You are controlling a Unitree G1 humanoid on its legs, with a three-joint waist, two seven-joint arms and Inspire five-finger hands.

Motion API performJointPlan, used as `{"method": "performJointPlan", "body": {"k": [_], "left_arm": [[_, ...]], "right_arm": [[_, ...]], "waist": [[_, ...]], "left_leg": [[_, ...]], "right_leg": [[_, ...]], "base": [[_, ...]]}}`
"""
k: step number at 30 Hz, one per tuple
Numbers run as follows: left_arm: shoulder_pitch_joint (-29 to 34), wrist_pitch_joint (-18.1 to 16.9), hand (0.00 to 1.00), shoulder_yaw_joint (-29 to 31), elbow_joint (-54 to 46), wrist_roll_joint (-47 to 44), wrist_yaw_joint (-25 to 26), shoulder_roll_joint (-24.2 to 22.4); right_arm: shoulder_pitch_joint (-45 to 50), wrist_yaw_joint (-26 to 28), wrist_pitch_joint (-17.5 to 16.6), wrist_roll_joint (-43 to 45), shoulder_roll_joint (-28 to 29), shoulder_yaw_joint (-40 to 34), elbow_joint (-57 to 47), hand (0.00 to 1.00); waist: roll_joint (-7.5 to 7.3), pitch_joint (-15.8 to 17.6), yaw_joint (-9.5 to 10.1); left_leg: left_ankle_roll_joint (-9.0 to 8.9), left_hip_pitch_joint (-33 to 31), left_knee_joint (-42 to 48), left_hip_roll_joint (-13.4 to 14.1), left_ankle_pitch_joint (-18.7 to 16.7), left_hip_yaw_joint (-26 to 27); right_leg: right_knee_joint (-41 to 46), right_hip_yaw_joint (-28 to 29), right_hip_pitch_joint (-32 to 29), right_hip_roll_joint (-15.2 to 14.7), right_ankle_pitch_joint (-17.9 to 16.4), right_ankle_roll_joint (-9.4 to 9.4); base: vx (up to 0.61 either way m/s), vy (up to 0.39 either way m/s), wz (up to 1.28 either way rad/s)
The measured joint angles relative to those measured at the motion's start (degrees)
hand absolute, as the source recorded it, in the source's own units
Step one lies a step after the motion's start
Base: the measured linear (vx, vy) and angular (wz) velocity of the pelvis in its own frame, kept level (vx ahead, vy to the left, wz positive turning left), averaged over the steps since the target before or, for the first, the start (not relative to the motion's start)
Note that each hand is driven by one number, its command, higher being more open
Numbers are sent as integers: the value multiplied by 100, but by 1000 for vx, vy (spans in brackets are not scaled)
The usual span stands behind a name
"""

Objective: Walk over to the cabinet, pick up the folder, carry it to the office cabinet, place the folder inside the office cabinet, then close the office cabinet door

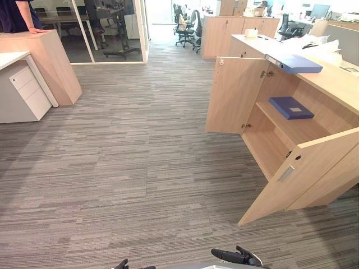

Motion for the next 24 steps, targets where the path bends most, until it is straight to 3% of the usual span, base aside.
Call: {"method": "performJointPlan", "body": {"k": [24], "left_arm": [[-99, -35, 100, -176, 4, 105, 2, 63]], "right_arm": [[-101, 7, 2, -52, -46, 273, 27, 100]], "waist": [[-48, 51, -1]], "left_leg": [[-3, -53, -10, -6, -2, -3]], "right_leg": [[3, -1, -85, -6, -12, 16]], "base": [[0, 0, 0]]}}
